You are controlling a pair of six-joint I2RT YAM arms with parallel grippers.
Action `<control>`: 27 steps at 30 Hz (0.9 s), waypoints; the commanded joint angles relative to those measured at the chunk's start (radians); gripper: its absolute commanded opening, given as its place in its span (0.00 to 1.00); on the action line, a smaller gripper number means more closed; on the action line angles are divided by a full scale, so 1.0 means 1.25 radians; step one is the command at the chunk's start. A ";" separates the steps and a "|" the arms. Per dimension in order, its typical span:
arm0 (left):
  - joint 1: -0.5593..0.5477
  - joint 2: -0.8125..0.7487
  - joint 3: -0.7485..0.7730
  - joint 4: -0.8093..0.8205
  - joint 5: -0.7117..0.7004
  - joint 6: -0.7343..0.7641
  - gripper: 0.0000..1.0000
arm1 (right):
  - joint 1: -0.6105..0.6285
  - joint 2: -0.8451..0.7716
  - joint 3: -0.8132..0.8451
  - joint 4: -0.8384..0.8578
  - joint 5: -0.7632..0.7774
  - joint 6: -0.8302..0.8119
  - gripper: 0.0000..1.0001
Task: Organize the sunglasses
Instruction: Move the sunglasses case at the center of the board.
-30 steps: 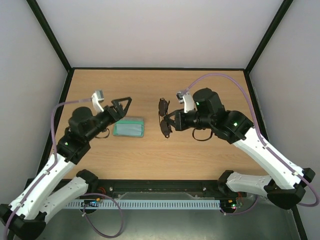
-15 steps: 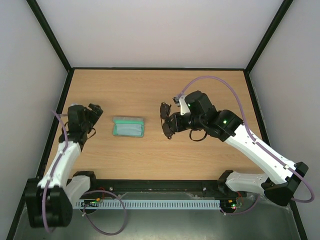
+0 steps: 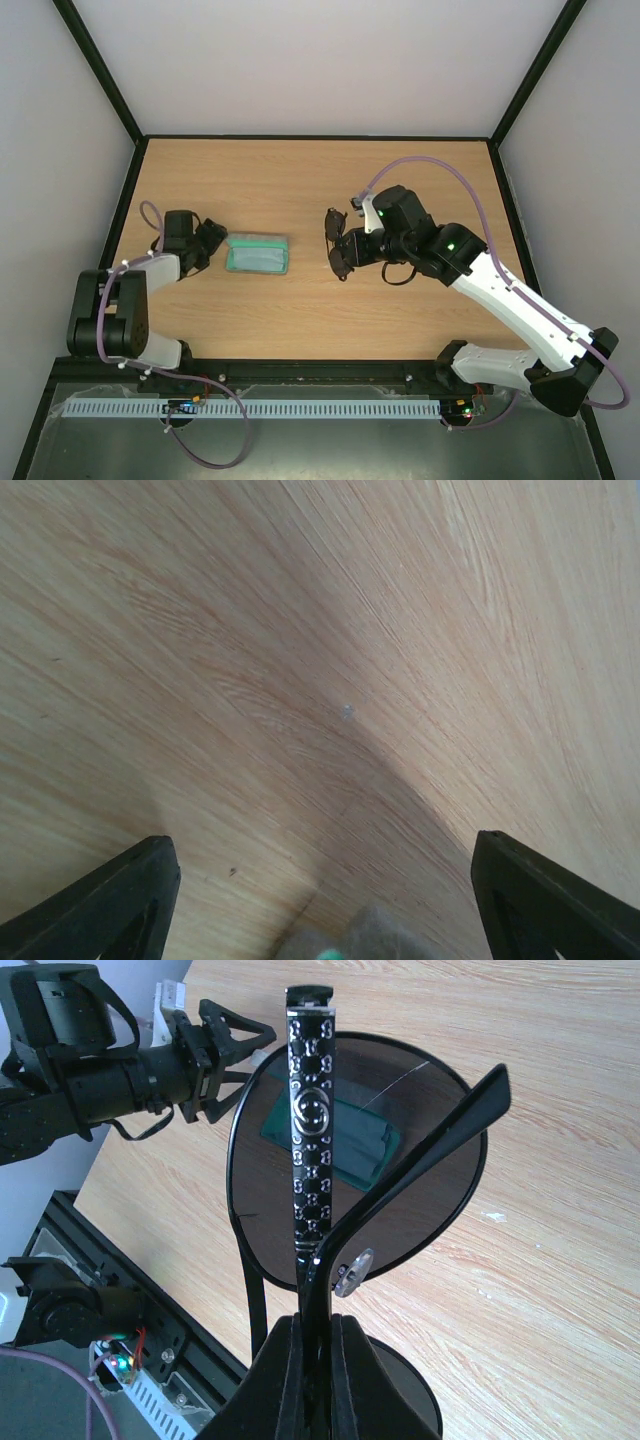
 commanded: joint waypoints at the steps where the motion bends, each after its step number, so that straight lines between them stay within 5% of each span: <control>1: -0.025 0.057 0.017 0.066 0.022 0.013 0.81 | -0.005 -0.012 -0.014 0.011 0.010 -0.001 0.01; 27: -0.261 0.308 0.220 0.173 0.052 0.004 0.74 | -0.009 0.004 -0.021 -0.005 0.015 -0.009 0.01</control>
